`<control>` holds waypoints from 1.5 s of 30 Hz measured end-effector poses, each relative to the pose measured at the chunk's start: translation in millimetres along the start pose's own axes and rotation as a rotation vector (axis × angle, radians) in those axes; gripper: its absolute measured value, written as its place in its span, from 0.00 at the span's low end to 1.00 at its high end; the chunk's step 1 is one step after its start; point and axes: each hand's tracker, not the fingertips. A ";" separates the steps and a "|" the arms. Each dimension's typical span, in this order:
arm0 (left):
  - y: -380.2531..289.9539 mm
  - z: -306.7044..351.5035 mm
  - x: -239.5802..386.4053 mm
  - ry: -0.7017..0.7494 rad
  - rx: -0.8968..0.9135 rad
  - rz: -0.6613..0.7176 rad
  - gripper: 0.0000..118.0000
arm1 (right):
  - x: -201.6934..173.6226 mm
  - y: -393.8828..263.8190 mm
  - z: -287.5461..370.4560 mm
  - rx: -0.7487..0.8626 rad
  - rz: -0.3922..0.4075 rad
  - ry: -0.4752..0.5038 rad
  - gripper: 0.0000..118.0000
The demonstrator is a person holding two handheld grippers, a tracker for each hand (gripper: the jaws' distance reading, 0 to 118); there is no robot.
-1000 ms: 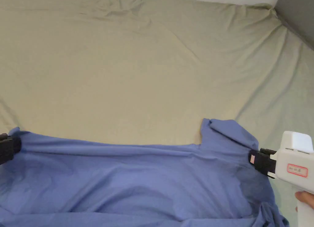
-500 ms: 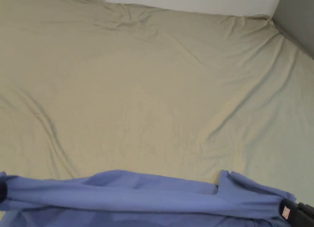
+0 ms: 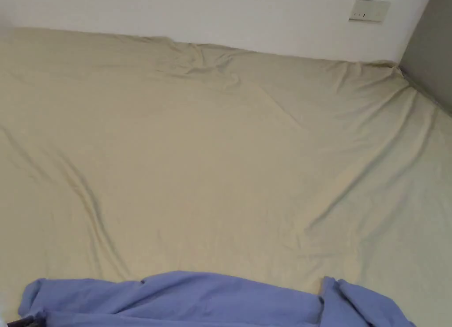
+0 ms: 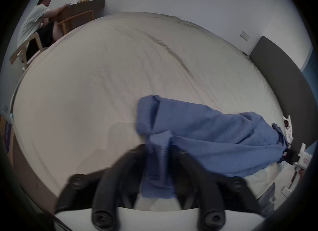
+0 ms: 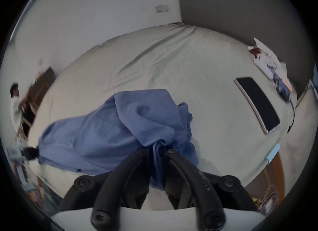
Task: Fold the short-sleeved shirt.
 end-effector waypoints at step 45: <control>23.0 -56.0 -55.3 -0.708 -0.092 0.391 0.25 | -105.3 18.0 58.0 0.054 0.190 0.207 0.02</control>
